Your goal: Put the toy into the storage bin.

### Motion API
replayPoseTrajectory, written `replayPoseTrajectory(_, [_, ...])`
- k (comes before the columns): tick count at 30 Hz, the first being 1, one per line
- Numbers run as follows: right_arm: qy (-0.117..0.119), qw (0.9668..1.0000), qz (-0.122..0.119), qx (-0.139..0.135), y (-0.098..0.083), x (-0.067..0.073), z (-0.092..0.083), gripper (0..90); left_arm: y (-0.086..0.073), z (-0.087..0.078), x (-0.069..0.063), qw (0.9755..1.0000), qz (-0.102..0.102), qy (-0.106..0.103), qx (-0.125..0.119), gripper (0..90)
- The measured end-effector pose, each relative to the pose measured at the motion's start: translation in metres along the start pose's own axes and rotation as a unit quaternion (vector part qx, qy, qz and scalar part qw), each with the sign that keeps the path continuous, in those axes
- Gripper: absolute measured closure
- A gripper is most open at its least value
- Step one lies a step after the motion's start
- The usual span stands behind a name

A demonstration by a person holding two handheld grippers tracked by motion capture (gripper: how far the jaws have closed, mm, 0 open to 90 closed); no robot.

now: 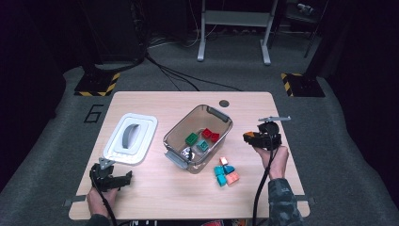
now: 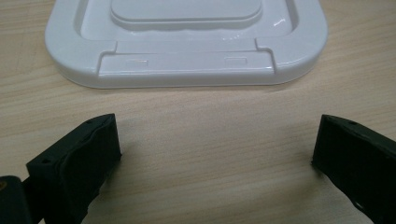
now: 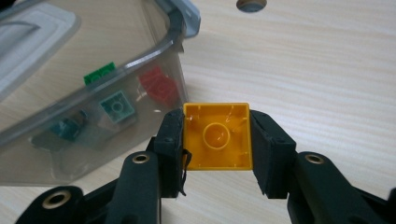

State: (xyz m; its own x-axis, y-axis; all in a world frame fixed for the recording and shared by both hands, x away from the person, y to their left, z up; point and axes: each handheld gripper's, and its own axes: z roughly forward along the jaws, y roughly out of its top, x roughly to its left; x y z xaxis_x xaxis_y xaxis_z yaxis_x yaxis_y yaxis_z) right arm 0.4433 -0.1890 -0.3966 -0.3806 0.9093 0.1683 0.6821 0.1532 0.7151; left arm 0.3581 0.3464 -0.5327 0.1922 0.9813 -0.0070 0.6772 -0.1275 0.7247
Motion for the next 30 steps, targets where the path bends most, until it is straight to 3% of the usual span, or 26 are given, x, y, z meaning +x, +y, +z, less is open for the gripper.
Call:
replayPoseTrajectory(3, [-0.005, 0.9999, -0.007, 0.008, 0.014, -0.001, -0.002, 58.8, 0.0, 0.0, 0.0, 1.0, 0.0, -0.001, 0.0, 0.7])
replayPoseTrajectory(5, [-0.006, 0.9999, -0.014, -0.001, 0.02, -0.002, -0.006, 58.9, 0.0, -0.001, 0.0, 1.0, 0.005, 0.004, 0.003, 0.6])
replayPoseTrajectory(13, [0.0, 0.9995, -0.02, -0.024, 0.041, 0.009, -0.017, 58.8, 0.0, -0.001, 0.0, 1.0, 0.005, 0.004, 0.003, 0.7])
replayPoseTrajectory(15, [-0.002, 0.999, -0.039, -0.02, 0.048, 0.013, -0.018, 58.8, 0.0, 0.0, 0.001, 1.0, 0.002, 0.0, 0.004, 0.6])
replayPoseTrajectory(17, [-0.002, 0.9992, -0.032, -0.025, 0.052, 0.012, -0.019, 58.8, 0.0, -0.001, 0.001, 1.0, 0.002, 0.001, 0.005, 0.6])
replayPoseTrajectory(21, [-0.001, 0.9986, -0.044, -0.029, 0.062, 0.02, -0.022, 58.8, 0.0, -0.001, 0.001, 1.0, 0.005, 0.004, 0.004, 0.6])
replayPoseTrajectory(27, [0.005, 0.9986, -0.049, -0.021, 0.072, 0.026, -0.014, 58.8, 0.0, -0.001, 0.001, 1.0, 0.005, 0.004, 0.004, 0.6])
replayPoseTrajectory(30, [0.011, 0.9975, -0.068, -0.016, 0.076, 0.032, -0.007, 58.8, 0.0, -0.001, 0.001, 1.0, 0.002, 0.001, 0.004, 0.6])
